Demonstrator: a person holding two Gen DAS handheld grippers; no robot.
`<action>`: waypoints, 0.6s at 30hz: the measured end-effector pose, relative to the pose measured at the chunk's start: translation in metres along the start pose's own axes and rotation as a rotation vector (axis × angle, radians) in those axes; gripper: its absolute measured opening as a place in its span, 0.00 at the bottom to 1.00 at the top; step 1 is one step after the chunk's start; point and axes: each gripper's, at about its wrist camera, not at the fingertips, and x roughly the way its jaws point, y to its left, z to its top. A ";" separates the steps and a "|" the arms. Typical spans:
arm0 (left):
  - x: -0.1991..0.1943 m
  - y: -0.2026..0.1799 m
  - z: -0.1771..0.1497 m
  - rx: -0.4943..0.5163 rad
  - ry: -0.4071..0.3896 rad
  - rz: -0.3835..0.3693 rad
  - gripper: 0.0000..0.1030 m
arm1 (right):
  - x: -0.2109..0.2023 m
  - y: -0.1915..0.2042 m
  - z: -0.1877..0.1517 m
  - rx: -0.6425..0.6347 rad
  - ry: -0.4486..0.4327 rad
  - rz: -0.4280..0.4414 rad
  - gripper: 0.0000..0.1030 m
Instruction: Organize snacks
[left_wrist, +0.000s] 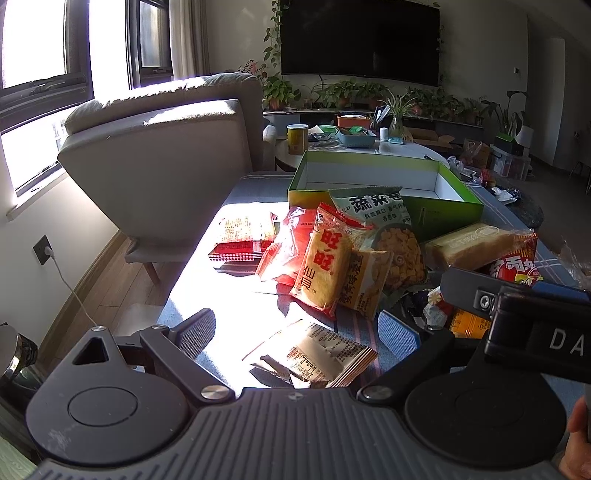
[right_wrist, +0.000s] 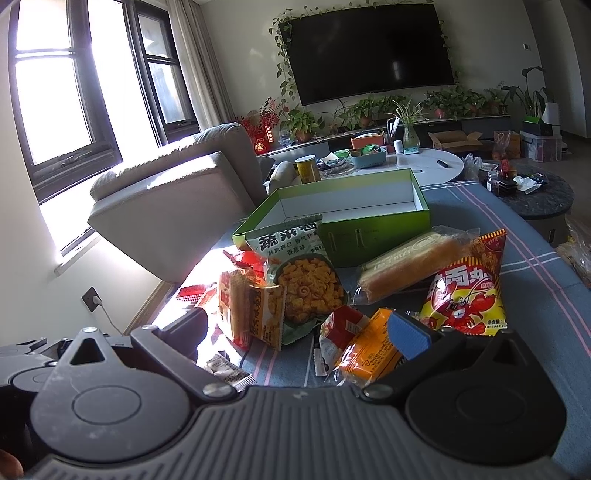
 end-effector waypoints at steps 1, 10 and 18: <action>0.000 0.000 0.000 0.000 0.002 0.000 0.92 | 0.000 0.001 0.001 -0.003 0.003 -0.003 0.89; 0.001 0.000 0.000 0.001 0.004 -0.001 0.92 | 0.002 0.001 0.001 -0.002 0.014 -0.013 0.89; 0.002 0.000 -0.002 -0.005 0.012 -0.005 0.92 | 0.002 0.001 0.000 0.000 0.022 -0.021 0.89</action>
